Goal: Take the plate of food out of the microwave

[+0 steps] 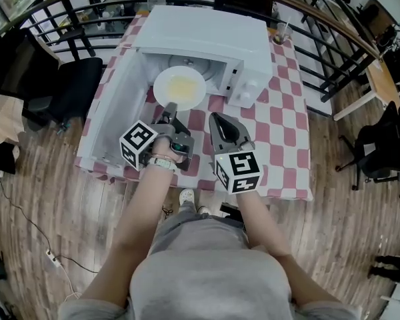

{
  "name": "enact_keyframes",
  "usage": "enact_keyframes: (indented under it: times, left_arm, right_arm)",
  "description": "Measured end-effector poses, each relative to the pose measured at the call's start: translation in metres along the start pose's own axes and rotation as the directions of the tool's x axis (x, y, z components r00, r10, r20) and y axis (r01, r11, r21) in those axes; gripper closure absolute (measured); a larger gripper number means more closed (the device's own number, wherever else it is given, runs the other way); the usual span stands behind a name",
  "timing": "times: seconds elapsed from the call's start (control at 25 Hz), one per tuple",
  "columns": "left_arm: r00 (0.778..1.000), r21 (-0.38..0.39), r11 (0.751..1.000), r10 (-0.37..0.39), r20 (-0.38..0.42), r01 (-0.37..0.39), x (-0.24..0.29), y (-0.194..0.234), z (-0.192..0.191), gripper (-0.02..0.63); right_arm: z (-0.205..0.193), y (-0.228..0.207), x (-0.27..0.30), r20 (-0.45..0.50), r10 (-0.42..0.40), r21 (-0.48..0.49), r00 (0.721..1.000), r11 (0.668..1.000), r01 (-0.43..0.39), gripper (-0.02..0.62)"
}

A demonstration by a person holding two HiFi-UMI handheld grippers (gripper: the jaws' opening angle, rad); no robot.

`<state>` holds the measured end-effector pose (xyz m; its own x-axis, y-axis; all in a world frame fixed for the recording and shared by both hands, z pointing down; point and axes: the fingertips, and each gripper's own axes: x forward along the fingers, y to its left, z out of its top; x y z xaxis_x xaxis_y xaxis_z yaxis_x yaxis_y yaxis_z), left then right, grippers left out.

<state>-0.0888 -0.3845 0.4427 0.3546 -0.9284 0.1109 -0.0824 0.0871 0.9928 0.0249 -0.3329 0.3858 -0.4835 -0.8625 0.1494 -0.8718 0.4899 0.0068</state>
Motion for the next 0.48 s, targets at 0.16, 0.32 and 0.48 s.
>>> enact_keyframes:
  times: [0.16,0.32,0.48]
  left_arm:
    - [1.000,0.009,1.000,-0.014,-0.002,0.014,-0.010,-0.008,-0.006,0.591]
    - [1.000,0.006,1.000,-0.026,0.005,0.026,-0.019,-0.015,-0.008,0.591]
    - [0.999,-0.011,0.999,-0.038,0.007,0.038,-0.025,-0.020,-0.012,0.591]
  right_arm:
    - [0.006,0.001,-0.003,0.013,0.002,-0.003,1.000,1.000,-0.002,0.571]
    - [0.013,0.002,-0.005,0.030,0.004,-0.014,1.000,1.000,-0.003,0.571]
    - [0.016,0.000,-0.009,0.046,-0.004,-0.026,0.999,1.000,0.006,0.571]
